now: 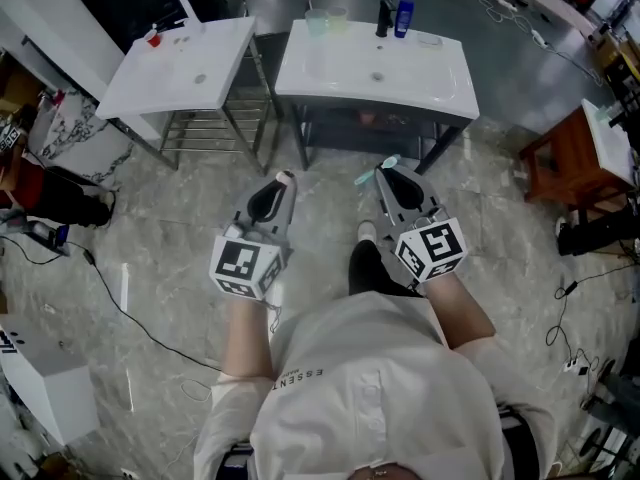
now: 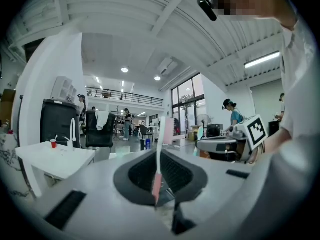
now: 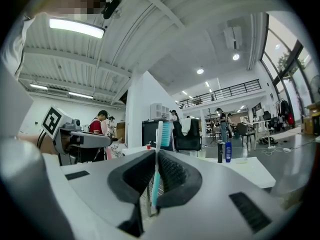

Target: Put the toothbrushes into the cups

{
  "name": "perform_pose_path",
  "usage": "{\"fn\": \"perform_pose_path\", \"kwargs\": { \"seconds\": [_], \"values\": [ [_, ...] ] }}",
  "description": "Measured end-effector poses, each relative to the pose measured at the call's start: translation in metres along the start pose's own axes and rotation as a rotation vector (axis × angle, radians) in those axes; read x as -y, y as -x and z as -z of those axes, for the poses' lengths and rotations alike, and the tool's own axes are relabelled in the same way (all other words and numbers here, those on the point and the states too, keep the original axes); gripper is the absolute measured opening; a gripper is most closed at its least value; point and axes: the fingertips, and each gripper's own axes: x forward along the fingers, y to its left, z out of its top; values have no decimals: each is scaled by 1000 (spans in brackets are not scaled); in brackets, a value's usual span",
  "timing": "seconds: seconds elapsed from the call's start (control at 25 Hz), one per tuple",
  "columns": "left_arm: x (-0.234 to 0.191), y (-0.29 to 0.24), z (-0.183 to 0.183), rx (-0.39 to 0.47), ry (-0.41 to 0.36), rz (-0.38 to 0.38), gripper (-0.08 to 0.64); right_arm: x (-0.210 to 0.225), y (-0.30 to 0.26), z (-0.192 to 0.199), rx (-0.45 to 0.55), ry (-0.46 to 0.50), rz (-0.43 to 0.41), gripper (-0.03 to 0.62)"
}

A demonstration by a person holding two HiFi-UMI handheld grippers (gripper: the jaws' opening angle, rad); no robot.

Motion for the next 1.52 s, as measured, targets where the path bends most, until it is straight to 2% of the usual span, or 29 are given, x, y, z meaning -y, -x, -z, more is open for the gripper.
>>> {"fn": "perform_pose_path", "kwargs": {
  "seconds": [0.24, 0.48, 0.64, 0.8, 1.16, 1.52],
  "values": [
    [-37, -66, 2, -31, 29, -65, 23, 61, -69, -1, 0, -25, -51, 35],
    [-71, -164, -7, -30, 73, -105, 23, 141, -137, -7, -12, -29, -83, 34],
    [-87, -227, -18, -16, 50, -125, 23, 196, -177, -6, -21, -38, -85, 35],
    [-108, -274, -21, -23, 62, -145, 23, 231, -209, -1, -27, -46, -97, 35],
    [-150, -344, -21, -58, 46, -133, 23, 283, -269, 1, -35, -59, -72, 35],
    [-221, -417, -29, -33, 32, -61, 23, 322, -358, -7, -34, -33, -13, 35]
  ]
}}
